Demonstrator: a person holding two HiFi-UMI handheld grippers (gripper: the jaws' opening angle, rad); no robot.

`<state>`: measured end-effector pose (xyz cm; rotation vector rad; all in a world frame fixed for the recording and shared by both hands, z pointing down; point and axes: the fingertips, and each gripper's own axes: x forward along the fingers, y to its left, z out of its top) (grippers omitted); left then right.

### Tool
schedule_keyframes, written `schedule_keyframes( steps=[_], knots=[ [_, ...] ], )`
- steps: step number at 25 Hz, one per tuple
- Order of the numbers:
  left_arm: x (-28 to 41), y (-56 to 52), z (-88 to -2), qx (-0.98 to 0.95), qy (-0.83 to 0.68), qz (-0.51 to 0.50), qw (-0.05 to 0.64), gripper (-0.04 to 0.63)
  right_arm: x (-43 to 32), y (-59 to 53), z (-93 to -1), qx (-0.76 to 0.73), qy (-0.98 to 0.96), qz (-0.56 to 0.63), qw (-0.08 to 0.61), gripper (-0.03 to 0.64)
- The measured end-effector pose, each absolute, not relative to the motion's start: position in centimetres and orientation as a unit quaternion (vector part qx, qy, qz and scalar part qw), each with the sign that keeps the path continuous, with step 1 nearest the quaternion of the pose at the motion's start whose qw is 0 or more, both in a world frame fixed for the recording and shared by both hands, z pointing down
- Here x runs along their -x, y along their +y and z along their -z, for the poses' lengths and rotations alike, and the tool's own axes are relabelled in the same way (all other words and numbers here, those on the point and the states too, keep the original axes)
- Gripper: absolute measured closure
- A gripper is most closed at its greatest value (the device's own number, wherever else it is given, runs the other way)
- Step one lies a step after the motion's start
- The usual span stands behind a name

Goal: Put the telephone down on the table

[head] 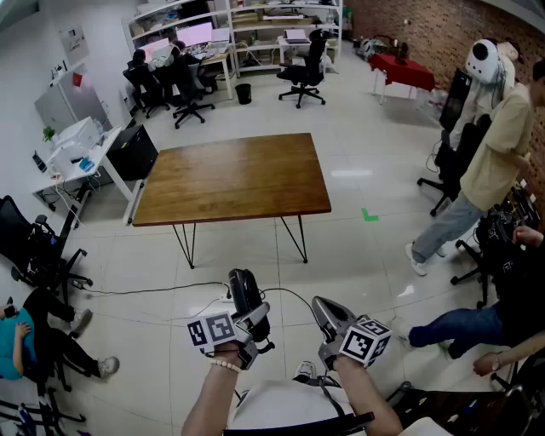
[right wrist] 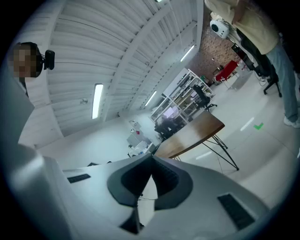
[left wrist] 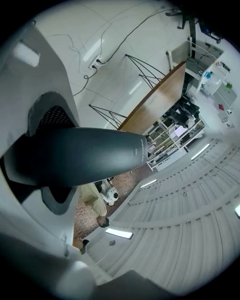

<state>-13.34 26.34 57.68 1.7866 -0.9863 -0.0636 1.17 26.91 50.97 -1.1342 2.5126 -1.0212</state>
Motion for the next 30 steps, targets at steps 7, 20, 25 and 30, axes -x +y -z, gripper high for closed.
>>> schedule_keyframes(
  steps=[7,20,25,30],
  knots=[
    [10.0,25.0,-58.3,-0.742,-0.416,0.033,0.525,0.302,-5.0,25.8,-51.6,0.385,0.849,0.347,0.105,0.615],
    [9.1,19.9,-59.8,-0.735,-0.417,0.017,0.535,0.302,-6.5,21.6,-53.4,0.393,0.837,0.366,0.105,0.615],
    [8.3,15.4,-60.4,-0.741,-0.407,0.012,0.534,0.304,-7.4,17.5,-53.7,0.407,0.833,0.360,0.107,0.615],
    [7.3,10.2,-60.8,-0.739,-0.402,0.008,0.541,0.304,-7.5,12.2,-53.2,0.403,0.835,0.359,0.100,0.615]
  ],
)
